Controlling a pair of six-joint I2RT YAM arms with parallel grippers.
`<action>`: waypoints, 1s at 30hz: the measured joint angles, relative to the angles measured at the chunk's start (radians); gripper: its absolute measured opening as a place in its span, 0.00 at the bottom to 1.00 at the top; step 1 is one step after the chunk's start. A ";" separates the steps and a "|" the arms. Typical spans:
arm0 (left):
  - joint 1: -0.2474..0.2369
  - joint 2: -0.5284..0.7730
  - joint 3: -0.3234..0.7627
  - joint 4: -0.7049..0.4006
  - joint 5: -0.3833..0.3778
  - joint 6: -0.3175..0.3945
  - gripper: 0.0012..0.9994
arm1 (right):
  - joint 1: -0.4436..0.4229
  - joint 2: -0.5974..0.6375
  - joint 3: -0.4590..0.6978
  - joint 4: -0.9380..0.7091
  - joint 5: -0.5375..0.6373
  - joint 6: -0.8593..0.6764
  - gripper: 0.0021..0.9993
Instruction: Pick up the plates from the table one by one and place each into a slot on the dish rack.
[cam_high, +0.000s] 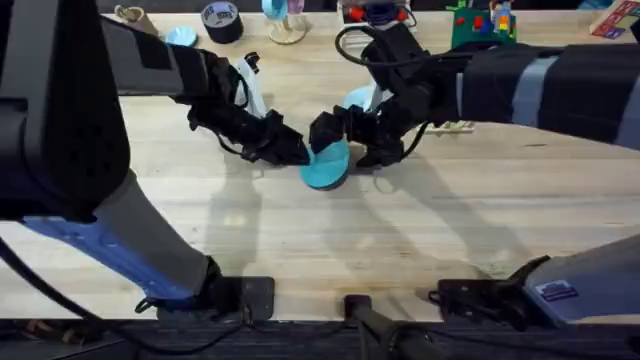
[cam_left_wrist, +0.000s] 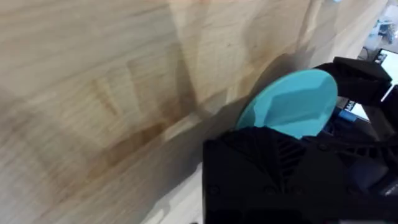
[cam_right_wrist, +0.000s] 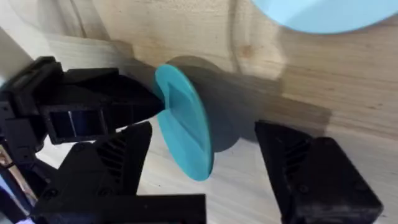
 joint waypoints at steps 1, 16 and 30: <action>0.000 0.000 0.000 0.000 0.000 0.000 0.04 | 0.000 0.001 0.000 0.001 0.000 0.000 1.00; 0.000 0.000 0.000 0.000 0.000 0.000 0.04 | 0.002 0.003 -0.001 0.001 0.000 0.005 0.49; 0.004 0.000 0.000 0.000 0.005 0.000 0.04 | -0.007 -0.017 0.000 0.008 -0.052 0.007 0.04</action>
